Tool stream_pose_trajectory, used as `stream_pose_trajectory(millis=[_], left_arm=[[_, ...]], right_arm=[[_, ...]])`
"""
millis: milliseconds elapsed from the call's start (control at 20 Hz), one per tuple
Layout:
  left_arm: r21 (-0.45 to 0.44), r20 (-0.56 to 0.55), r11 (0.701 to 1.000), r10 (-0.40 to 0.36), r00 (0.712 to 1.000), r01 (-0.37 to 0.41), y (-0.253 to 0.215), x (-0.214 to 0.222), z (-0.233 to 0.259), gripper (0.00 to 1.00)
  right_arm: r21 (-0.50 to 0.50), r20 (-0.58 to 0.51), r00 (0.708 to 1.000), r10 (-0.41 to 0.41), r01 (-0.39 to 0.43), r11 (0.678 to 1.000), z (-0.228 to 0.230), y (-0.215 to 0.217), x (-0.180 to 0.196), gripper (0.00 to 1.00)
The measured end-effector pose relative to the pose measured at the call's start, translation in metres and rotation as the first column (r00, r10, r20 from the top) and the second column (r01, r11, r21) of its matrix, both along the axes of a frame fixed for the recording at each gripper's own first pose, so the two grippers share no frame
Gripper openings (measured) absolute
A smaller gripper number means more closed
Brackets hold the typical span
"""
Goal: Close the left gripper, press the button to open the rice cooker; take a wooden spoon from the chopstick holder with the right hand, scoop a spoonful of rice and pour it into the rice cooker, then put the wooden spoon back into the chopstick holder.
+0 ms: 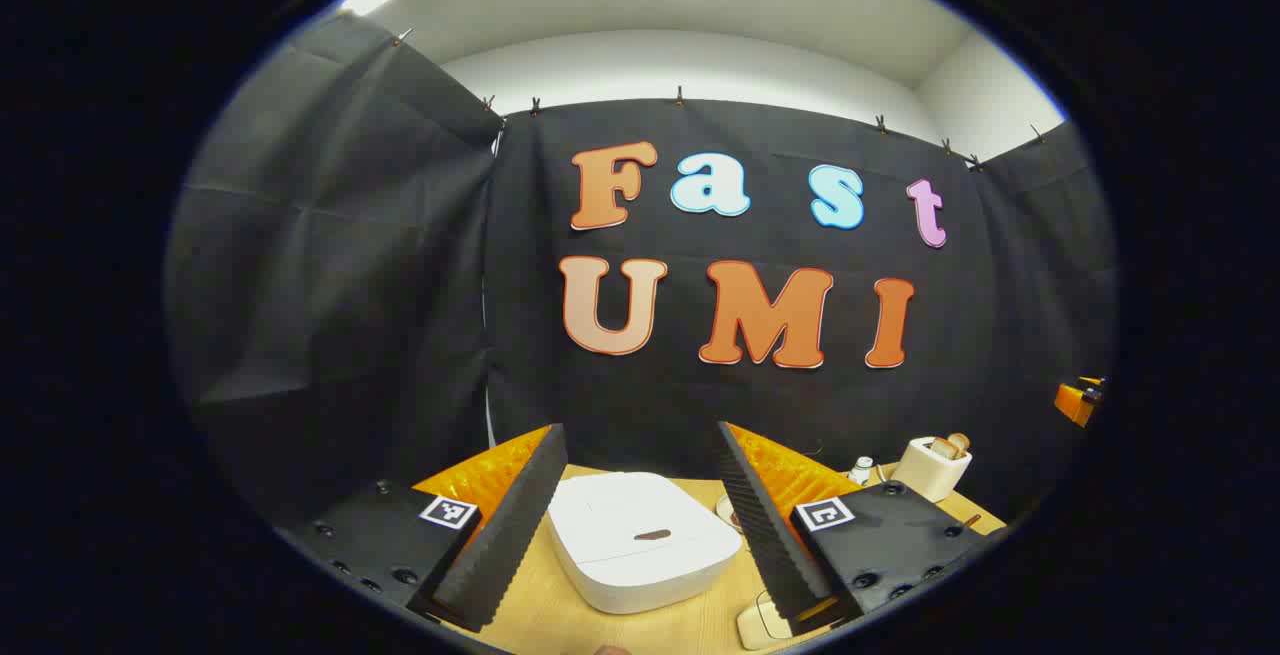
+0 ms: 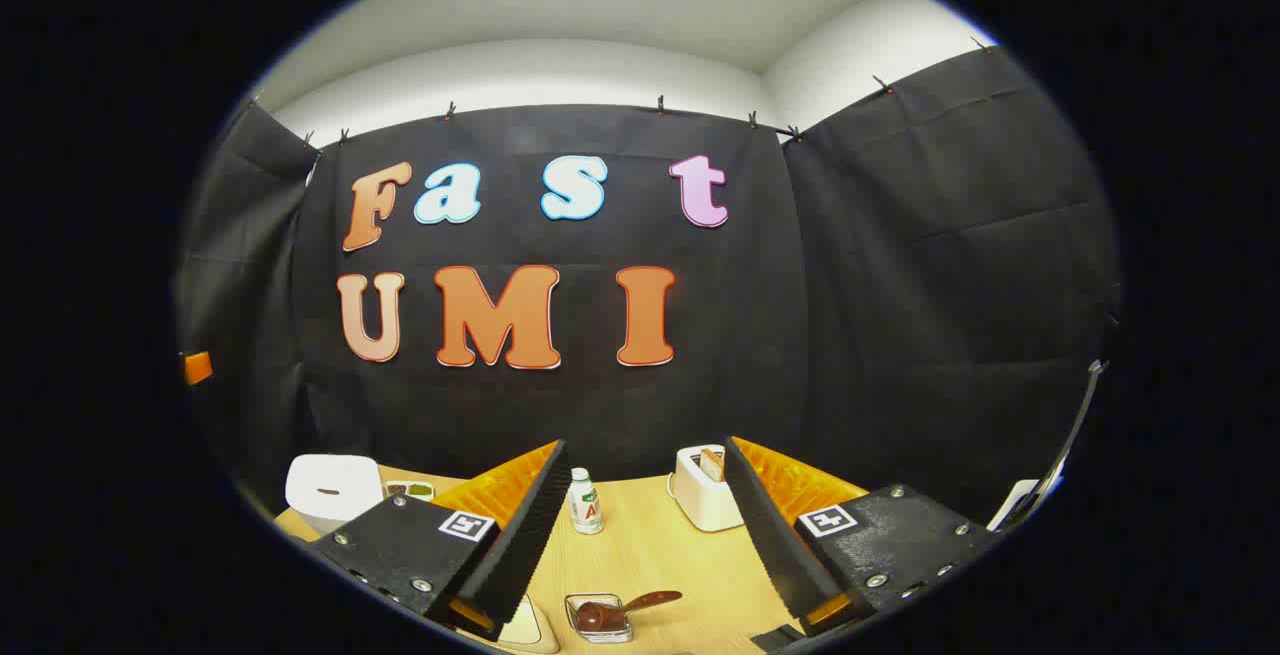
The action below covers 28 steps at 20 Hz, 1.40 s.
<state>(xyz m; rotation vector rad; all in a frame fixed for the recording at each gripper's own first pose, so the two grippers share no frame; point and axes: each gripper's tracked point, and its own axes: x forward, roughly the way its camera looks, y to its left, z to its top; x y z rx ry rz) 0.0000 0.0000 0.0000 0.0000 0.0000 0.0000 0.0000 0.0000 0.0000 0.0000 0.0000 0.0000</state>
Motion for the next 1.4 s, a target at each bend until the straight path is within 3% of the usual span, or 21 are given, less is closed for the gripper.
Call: stream_pose_trajectory(millis=[600, 1200, 1300, 1400], left_arm=[[-0.002, 0.019, 1.000, -0.022, 1.000, 0.022, 0.001, -0.008, 0.012, 1.00], [-0.007, -0.012, 0.999, -0.031, 0.999, 0.031, -0.007, 0.000, 0.003, 1.00], [-0.008, -0.020, 0.999, -0.033, 0.999, 0.033, -0.008, 0.000, 0.001, 0.96], [0.000, -0.023, 1.000, -0.030, 0.999, 0.030, -0.006, -0.001, 0.000, 0.77]], right_arm=[[0.032, -0.002, 0.999, -0.039, 0.040, 0.999, 0.003, -0.020, -0.013, 0.95], [-0.027, -0.005, 0.997, -0.071, 0.071, 0.997, -0.002, -0.031, -0.016, 0.95], [-0.022, -0.007, 0.998, -0.067, 0.067, 0.997, -0.004, -0.029, -0.016, 0.95], [-0.020, -0.004, 0.999, -0.051, 0.051, 0.999, -0.002, -0.024, -0.015, 0.95]])
